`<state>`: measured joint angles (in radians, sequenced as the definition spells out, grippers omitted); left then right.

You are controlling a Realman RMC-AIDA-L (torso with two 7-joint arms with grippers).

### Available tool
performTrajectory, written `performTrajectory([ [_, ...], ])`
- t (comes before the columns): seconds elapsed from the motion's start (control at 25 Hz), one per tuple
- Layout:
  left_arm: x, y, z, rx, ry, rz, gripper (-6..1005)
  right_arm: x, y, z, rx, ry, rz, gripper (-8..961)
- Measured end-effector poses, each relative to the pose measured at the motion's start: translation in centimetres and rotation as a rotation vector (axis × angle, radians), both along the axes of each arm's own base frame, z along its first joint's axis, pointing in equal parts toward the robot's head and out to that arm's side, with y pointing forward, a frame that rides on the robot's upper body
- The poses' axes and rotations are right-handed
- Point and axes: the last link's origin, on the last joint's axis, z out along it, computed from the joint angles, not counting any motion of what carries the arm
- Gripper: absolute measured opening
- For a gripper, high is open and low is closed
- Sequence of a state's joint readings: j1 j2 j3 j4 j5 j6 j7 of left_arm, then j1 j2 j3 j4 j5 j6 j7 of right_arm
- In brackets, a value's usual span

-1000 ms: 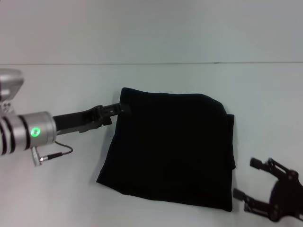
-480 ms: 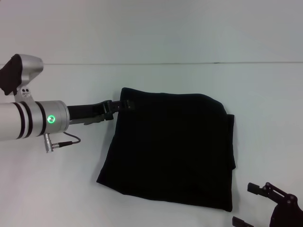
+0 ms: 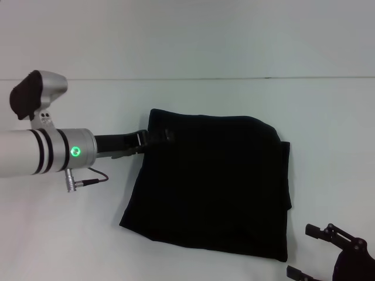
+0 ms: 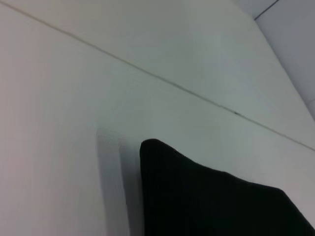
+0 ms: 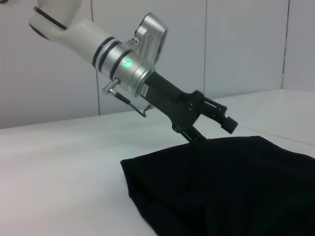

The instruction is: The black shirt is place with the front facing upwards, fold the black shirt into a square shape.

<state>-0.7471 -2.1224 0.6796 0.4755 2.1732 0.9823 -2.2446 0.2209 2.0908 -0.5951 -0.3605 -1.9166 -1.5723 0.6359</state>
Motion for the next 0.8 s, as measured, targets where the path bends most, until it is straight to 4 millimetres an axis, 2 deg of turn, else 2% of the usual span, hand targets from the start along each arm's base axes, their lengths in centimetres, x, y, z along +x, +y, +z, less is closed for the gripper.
performTrajectory([
  [0.48,0.69,-0.19,-0.81,-0.019,0.019,-0.035,948,0.03,-0.02,0.03,0.001,0.003,-0.004,922],
  [0.72,0.57,-0.24,-0.92,-0.019,0.031,-0.037,786,0.00,-0.10,0.05,0.001,0.007,-0.004,922],
  [0.8,0.45,-0.26,-0.94,-0.011,0.030,-0.030,558,-0.02,-0.13,0.04,0.000,0.009,-0.004,923],
])
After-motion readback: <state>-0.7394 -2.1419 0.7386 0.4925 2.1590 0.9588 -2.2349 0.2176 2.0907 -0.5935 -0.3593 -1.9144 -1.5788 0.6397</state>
